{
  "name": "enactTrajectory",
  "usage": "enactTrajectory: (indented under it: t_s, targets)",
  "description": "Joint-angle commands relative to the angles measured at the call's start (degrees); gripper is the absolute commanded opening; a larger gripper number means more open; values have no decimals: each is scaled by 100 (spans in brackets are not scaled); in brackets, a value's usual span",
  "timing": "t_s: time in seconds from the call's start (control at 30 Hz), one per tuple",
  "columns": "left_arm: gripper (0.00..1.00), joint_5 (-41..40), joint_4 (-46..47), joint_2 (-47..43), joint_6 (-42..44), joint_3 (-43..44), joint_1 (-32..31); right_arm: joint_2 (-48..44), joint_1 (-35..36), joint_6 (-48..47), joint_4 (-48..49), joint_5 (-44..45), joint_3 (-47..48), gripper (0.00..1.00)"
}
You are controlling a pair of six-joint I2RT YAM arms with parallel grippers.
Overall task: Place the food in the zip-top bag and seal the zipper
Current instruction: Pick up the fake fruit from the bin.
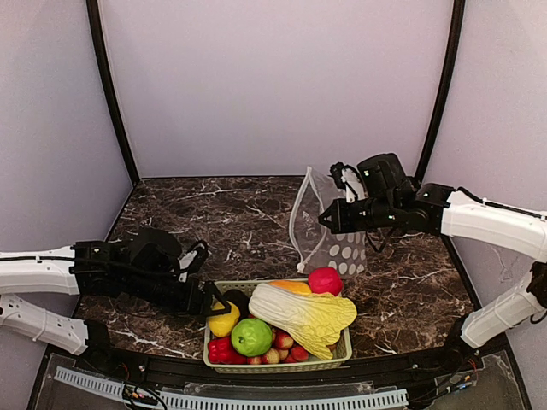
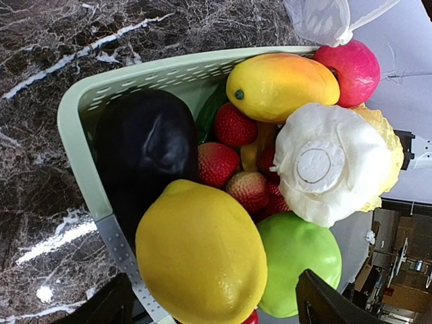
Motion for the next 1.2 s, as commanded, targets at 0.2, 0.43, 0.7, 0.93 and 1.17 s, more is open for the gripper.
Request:
enactTrajectory:
  t_s: [0.2,0.43,0.7,0.93,1.17]
  targets:
    - [80,-34,113,109,-238,-253,-139,-103,54,14,206,44,69,0]
    - [78,-5,248,138,-293,-306,-145,-97,57,33,215,45,60,0]
    - [71,87,695,282,-393,-394,-184,-72,57,49,258,27,65,0]
    - [69,68,795,422,-383,-365,-254,-61,57,41,259,5,63,0]
    - [63,-220,668,163,-416,-364,-257,-73,57,39,264,9,72,0]
